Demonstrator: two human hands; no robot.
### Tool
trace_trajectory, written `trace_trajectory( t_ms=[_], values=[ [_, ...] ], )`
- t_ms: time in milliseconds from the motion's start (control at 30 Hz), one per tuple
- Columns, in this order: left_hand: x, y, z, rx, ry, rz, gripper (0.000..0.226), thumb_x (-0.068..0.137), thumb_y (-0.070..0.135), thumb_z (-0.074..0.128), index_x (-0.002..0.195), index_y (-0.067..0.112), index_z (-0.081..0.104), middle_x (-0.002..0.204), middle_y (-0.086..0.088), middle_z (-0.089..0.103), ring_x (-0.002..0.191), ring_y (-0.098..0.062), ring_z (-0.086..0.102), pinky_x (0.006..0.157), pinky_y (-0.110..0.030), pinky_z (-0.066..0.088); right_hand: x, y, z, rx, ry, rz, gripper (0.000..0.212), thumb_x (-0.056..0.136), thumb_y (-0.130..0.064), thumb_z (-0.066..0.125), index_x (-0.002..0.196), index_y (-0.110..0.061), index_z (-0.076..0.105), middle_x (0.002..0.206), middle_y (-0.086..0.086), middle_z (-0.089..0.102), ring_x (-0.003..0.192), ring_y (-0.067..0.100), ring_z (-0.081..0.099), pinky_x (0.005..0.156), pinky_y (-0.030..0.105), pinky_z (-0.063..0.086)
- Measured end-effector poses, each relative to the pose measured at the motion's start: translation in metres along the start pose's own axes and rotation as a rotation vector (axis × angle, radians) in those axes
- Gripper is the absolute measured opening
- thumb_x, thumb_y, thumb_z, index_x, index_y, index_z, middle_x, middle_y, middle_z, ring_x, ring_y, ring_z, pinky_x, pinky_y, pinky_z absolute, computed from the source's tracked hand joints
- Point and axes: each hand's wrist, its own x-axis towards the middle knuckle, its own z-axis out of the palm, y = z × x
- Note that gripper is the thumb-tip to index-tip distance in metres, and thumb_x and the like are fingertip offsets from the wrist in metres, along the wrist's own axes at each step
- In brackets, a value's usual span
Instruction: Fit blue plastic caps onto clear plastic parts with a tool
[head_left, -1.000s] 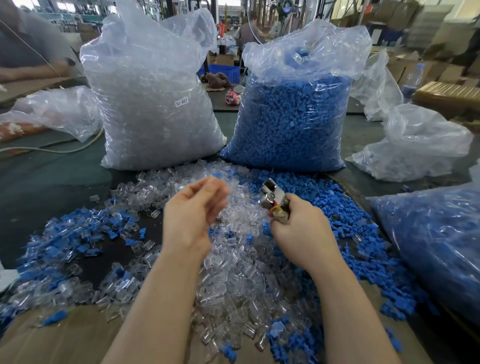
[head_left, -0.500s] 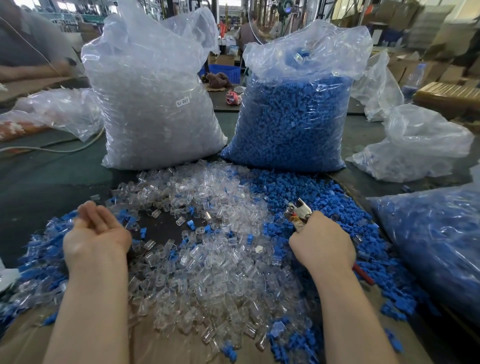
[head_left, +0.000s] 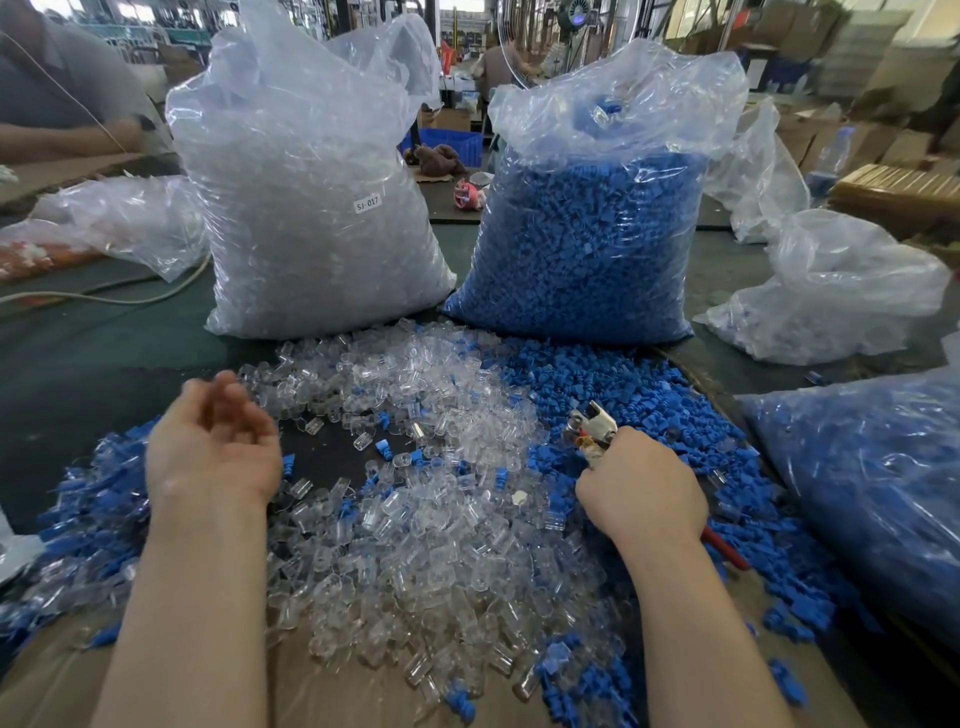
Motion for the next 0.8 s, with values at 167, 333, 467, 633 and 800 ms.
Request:
trace_trajectory(
  t_ms=[167, 333, 467, 633, 800],
  values=[
    [-0.016, -0.022, 0.014, 1.031, -0.282, 0.174, 0.011, 0.090, 0.024, 0.068, 0.100, 0.021, 0.069, 0.089, 0.008, 0.073, 0.080, -0.004, 0.065, 0.077, -0.025, 0.049, 0.002, 0.000, 0.000, 0.022, -0.005, -0.009, 0.017, 0.089, -0.027, 0.058, 0.086, -0.021, 0.042, 0.075, -0.002, 0.042, 0.080, 0.026, 0.049, 0.062, 0.032, 0.038],
    [-0.018, -0.052, 0.012, 1.949, -0.493, 0.267, 0.031, 0.092, 0.023, 0.065, 0.123, 0.022, 0.065, 0.117, 0.000, 0.062, 0.086, -0.015, 0.063, 0.070, -0.026, 0.050, 0.001, 0.001, 0.000, 0.019, -0.001, -0.044, 0.018, 0.087, -0.026, 0.057, 0.081, -0.022, 0.041, 0.076, -0.003, 0.045, 0.077, 0.025, 0.050, 0.059, 0.030, 0.037],
    [-0.018, -0.063, 0.013, 2.025, -0.547, 0.276, 0.033, 0.092, 0.010, 0.059, 0.119, 0.026, 0.068, 0.115, 0.006, 0.065, 0.081, -0.008, 0.062, 0.064, -0.021, 0.047, 0.001, 0.000, -0.002, 0.009, -0.001, -0.033, 0.023, 0.085, -0.023, 0.058, 0.072, -0.023, 0.039, 0.074, -0.002, 0.050, 0.063, 0.019, 0.046, 0.050, 0.027, 0.030],
    [-0.017, -0.056, 0.012, 1.871, -0.487, 0.234, 0.019, 0.081, 0.013, 0.077, 0.090, 0.027, 0.069, 0.086, 0.012, 0.065, 0.071, -0.005, 0.059, 0.059, -0.020, 0.042, -0.001, -0.002, -0.002, -0.011, -0.021, -0.025, 0.023, 0.086, -0.021, 0.059, 0.072, -0.021, 0.041, 0.073, 0.000, 0.052, 0.058, 0.015, 0.045, 0.048, 0.026, 0.029],
    [-0.018, -0.054, 0.012, 1.778, -0.444, 0.259, 0.021, 0.079, 0.010, 0.081, 0.077, 0.027, 0.069, 0.079, 0.009, 0.067, 0.072, -0.006, 0.060, 0.056, -0.018, 0.040, -0.002, -0.003, -0.002, -0.011, -0.022, -0.021, 0.022, 0.086, -0.019, 0.059, 0.072, -0.020, 0.042, 0.071, 0.000, 0.052, 0.059, 0.015, 0.047, 0.048, 0.026, 0.031]
  ],
)
